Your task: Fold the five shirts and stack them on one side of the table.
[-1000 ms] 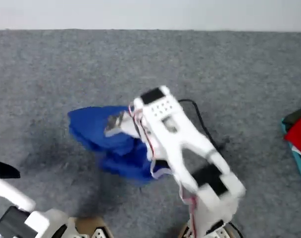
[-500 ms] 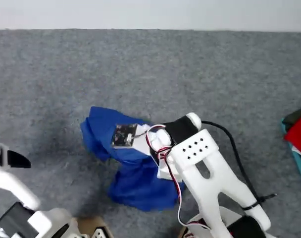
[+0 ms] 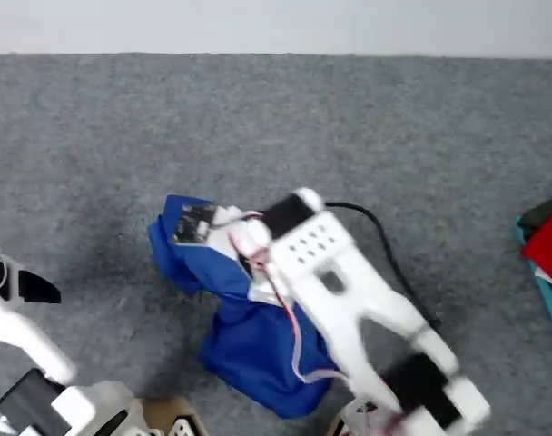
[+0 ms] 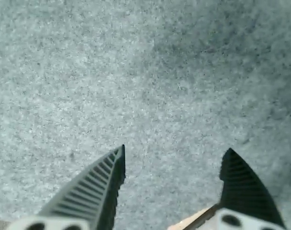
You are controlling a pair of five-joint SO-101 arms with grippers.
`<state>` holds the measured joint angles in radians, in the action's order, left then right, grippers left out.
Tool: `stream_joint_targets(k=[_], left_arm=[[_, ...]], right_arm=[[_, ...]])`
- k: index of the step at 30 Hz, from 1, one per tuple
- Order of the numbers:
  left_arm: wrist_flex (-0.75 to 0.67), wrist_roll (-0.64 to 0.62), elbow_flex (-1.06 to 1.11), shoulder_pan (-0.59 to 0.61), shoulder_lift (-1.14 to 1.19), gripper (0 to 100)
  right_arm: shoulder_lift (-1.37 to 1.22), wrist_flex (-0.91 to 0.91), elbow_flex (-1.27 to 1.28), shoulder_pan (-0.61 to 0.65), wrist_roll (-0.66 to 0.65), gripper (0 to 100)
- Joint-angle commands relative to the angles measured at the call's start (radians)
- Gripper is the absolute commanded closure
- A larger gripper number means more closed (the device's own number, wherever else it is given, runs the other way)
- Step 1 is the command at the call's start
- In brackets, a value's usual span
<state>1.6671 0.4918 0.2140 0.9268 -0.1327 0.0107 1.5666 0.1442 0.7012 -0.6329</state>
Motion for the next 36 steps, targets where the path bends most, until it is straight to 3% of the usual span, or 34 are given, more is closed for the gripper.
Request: stream_joint_targets(k=[1, 7, 9, 12, 14, 16, 22, 28, 36], left_arm=[[-0.006, -0.011, -0.002, 0.012, -0.043, 70], [-0.006, -0.011, -0.002, 0.046, -0.037, 70], [-0.006, -0.011, 0.002, 0.048, -0.037, 70], [-0.006, -0.011, 0.042, 0.046, -0.044, 70], [-0.012, -0.011, 0.073, 0.046, -0.044, 70], [-0.014, -0.009, 0.101, 0.046, -0.044, 70], [-0.015, -0.009, 0.133, 0.041, -0.044, 70], [-0.037, -0.009, 0.133, 0.043, -0.044, 70], [-0.037, -0.009, 0.133, 0.040, -0.037, 70]], right_arm=[[-0.214, -0.016, -0.272, 0.030, 0.061, 67.0], [-0.615, 0.139, -0.724, 0.062, 0.075, 67.9], [-0.739, 0.186, -0.841, 0.058, 0.074, 73.4], [-0.888, 0.234, -1.000, 0.044, 0.074, 90.4], [-0.915, 0.234, -1.068, 0.019, 0.078, 99.8], [-0.894, 0.234, -1.083, -0.008, 0.078, 96.2], [-0.717, 0.234, -1.077, -0.104, 0.075, 99.0], [-0.547, 0.234, -1.039, -0.329, 0.072, 99.0], [-0.433, 0.231, -0.756, -0.806, -0.054, 99.0]])
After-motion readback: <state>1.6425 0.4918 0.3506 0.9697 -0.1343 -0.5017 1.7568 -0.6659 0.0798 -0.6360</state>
